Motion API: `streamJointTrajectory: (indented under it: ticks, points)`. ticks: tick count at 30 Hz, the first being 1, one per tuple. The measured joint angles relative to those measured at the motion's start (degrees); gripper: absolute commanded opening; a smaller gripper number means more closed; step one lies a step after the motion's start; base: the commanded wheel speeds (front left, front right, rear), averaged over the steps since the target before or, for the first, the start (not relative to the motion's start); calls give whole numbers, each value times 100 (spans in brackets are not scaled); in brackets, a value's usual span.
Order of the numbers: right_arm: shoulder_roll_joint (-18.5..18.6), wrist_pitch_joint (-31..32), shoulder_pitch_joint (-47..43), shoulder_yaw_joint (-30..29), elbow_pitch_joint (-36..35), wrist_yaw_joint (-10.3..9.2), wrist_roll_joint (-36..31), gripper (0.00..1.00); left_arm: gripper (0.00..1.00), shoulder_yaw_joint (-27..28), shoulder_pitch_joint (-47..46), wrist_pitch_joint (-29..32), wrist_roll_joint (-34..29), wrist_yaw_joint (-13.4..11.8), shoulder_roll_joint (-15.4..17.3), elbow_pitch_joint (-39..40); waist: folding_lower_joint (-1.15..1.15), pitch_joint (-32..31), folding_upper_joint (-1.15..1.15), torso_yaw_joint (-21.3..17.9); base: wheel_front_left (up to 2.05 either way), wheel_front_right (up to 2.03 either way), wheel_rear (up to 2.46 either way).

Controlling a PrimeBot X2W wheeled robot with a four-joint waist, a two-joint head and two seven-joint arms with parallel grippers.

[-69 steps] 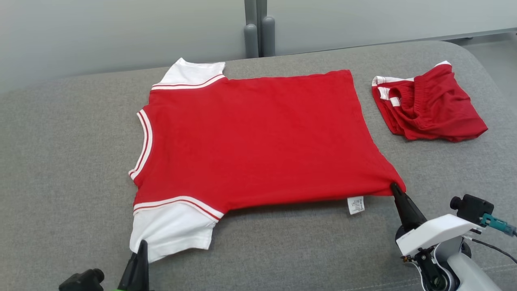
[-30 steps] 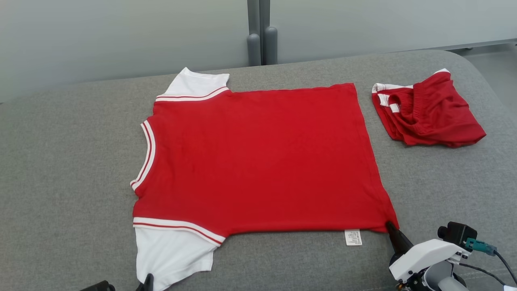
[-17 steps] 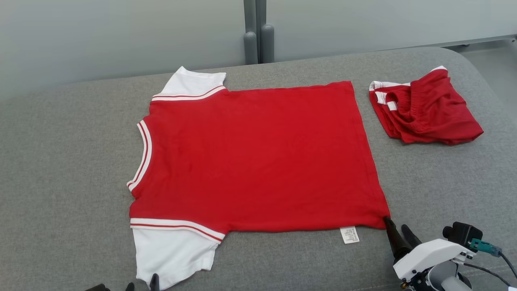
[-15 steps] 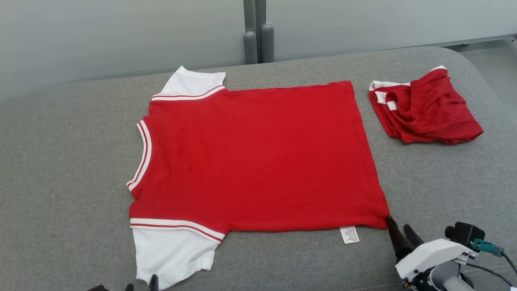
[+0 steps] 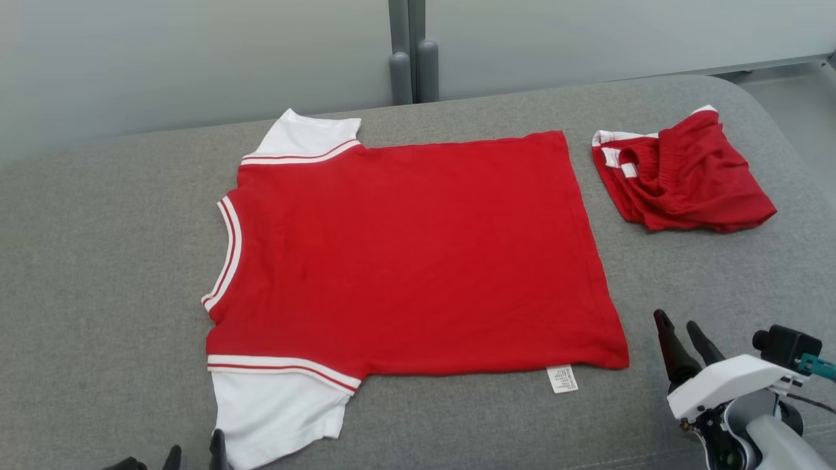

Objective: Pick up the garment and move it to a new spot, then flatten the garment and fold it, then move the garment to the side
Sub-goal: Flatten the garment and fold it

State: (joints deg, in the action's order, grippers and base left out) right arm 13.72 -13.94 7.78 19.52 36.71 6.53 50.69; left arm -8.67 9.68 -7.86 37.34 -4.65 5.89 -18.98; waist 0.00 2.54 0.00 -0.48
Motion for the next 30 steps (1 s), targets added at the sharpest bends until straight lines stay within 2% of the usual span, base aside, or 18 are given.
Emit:
streamJointTrajectory:
  ticks: [8,14,24,30]
  points:
    - [130,-24,168,-56,-456,-2,-389,100,100,-78,-162,-342,-493,-41,162,657,0,-78,0,-9,0,0,0]
    - [216,-38,511,-74,-1035,-66,-958,100,100,-211,-514,-477,-762,-42,160,1098,0,-169,0,-35,0,0,0]
    - [220,-48,733,41,-1870,-423,-1970,100,100,-299,-532,-541,-1011,-92,-89,1368,0,-273,0,-122,0,0,0]
    - [-13,-48,690,181,-2091,-724,-2320,100,100,-263,-533,-589,-1126,-144,-126,1428,0,-296,0,-132,0,0,0]
